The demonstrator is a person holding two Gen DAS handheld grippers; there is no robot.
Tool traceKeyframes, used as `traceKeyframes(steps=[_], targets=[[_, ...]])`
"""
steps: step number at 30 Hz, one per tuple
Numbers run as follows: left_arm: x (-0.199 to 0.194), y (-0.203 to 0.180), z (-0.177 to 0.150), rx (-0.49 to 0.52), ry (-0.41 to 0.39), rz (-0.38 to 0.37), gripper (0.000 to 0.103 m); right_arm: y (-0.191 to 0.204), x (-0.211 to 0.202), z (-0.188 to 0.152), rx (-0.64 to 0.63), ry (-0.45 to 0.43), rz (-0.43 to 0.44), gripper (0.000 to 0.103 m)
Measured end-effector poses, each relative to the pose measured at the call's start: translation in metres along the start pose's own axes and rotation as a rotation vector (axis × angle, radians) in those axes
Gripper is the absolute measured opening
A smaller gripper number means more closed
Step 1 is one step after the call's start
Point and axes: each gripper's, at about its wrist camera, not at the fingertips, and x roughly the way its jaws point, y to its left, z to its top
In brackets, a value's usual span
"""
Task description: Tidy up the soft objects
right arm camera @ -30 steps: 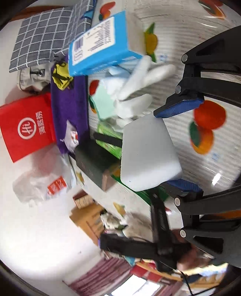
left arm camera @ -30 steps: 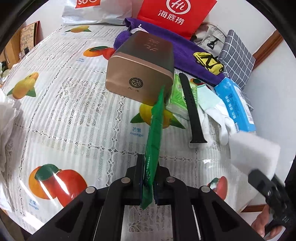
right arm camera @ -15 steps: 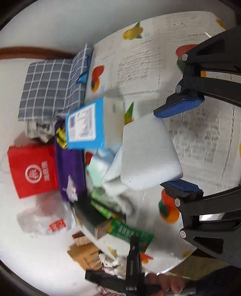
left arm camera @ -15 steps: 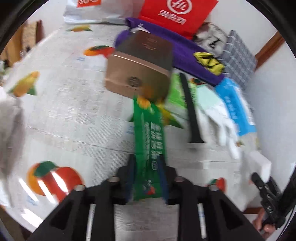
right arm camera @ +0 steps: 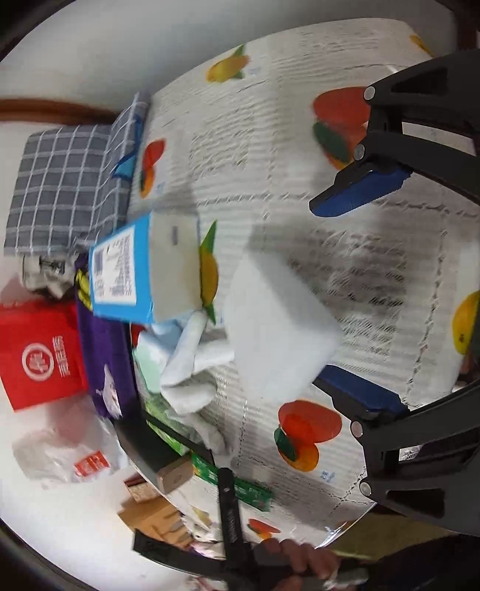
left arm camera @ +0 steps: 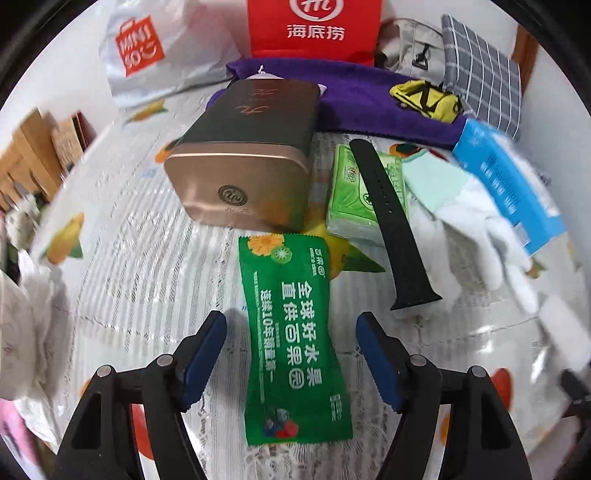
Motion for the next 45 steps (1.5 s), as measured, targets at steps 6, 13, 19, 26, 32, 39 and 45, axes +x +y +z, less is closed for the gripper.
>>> traceKeyframes(steps=[6,13,19,26,32,39,45], targets=[[-0.007,0.005,0.002,0.004,-0.025,-0.031,0.028,-0.012,-0.012,0.001,0.127,-0.006,0.061,0.082],[-0.012,0.026,-0.006,-0.039,-0.010,-0.111,0.025,0.004,-0.013,0.004,0.117,0.030,0.112,0.082],[-0.013,0.032,-0.010,-0.058,-0.004,-0.146,0.025,0.018,-0.007,0.005,0.108,0.041,0.069,0.082],[-0.015,0.041,-0.012,-0.073,0.016,-0.171,0.025,0.030,0.025,0.009,0.150,0.071,0.020,0.077],[-0.016,0.047,-0.013,-0.086,0.020,-0.178,0.025,0.036,0.031,0.011,0.092,0.075,-0.066,0.058],[-0.024,0.046,-0.011,-0.077,0.019,-0.165,0.025,0.023,0.014,0.016,0.117,0.041,-0.024,0.057],[-0.046,0.045,-0.002,-0.069,-0.011,-0.164,0.025,0.029,-0.012,0.029,0.060,-0.033,0.014,0.057]])
